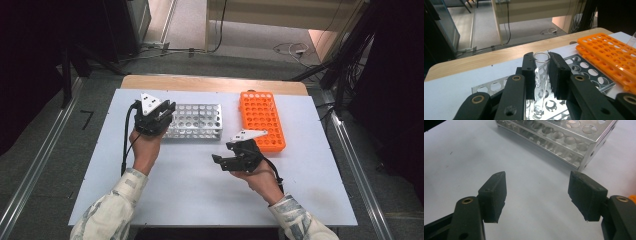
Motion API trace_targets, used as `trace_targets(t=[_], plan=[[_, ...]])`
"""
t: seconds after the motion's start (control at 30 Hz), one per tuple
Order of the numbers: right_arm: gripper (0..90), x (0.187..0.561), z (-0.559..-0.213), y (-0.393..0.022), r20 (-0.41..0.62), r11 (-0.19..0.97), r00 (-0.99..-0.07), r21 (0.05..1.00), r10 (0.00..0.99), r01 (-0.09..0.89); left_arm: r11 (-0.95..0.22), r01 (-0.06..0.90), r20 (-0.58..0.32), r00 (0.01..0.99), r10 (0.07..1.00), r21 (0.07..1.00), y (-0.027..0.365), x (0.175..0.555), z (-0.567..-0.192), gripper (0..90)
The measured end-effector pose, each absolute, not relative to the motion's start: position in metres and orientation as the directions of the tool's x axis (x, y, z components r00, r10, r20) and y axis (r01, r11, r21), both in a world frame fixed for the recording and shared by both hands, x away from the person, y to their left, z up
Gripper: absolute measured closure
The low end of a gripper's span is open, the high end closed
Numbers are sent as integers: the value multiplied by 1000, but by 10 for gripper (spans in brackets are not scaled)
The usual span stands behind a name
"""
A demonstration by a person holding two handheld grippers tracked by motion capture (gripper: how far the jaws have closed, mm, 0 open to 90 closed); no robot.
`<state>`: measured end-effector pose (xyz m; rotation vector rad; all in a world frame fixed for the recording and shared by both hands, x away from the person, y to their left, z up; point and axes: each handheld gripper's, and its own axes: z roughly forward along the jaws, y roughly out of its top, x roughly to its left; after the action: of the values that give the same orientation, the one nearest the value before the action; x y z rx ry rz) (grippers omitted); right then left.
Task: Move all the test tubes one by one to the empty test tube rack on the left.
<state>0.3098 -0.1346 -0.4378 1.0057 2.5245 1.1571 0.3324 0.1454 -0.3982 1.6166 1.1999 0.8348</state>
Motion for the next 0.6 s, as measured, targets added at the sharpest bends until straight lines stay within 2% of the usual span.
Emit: trace_targets(t=[0.6], plan=[[304, 309, -439, -135, 108, 465, -752, 727, 650, 506, -112, 366, 1, 290, 957, 924, 144, 333, -426, 752]])
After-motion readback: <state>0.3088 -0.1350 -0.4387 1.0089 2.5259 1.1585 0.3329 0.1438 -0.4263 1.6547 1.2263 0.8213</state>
